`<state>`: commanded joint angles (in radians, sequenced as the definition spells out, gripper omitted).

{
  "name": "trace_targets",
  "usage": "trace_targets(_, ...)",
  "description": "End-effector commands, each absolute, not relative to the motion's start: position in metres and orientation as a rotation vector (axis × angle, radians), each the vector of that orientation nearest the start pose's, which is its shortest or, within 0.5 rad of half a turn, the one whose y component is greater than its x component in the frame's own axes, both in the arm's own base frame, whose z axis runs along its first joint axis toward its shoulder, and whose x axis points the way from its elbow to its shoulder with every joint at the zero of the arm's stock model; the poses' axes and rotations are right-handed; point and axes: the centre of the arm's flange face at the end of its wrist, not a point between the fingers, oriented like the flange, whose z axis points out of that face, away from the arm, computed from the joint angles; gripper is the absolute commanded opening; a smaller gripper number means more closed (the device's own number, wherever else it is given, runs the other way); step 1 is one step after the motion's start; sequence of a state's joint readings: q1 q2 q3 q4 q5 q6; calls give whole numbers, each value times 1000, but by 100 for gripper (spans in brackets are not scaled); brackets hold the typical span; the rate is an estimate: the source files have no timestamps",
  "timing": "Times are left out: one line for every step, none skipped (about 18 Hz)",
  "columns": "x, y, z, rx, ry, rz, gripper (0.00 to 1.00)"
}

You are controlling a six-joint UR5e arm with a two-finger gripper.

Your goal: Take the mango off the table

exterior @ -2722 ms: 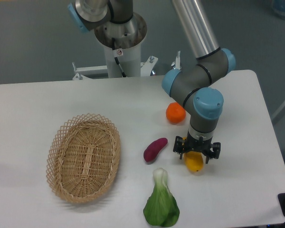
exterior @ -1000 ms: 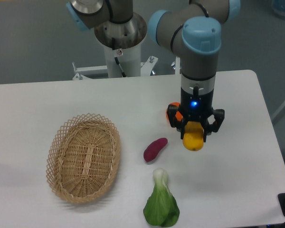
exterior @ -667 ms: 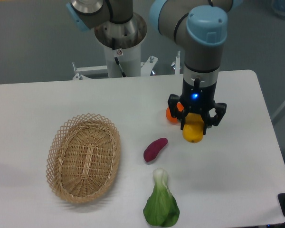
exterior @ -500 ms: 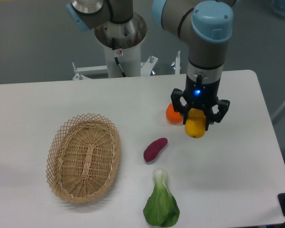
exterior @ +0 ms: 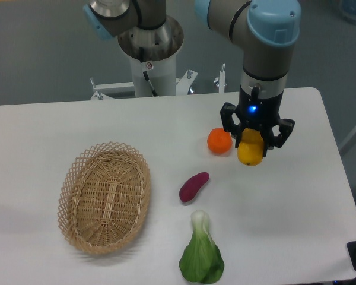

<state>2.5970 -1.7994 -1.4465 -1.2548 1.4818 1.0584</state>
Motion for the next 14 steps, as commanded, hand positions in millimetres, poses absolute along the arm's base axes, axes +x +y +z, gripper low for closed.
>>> trace_targets(-442, 435, 460, -2951, 59, 204, 46)
trace_targets(-441, 434, 462, -2949, 57, 207, 46)
trace_targets(-441, 432, 462, -2949, 53, 208, 46)
trace_targets(-442, 432, 462, -2949, 50, 208, 46)
trace_targets(-443, 431, 462, -2949, 48, 208, 46)
trace_targets(-442, 431, 463, -2949, 50, 209, 46)
trace_targets(-443, 430, 463, -2948, 46, 210, 46)
trace_targets(-444, 429, 462, -2950, 41, 209, 46)
trace_targets(-443, 429, 463, -2950, 44, 209, 46)
trace_targets(-442, 430, 463, -2951, 46, 205, 46)
trace_targets(-442, 429, 463, -2954, 43, 199, 46)
trace_targets(-442, 429, 463, -2955, 43, 197, 46)
trace_targets(-442, 429, 463, -2955, 43, 197, 46)
trace_targets(-442, 429, 463, -2955, 41, 197, 46)
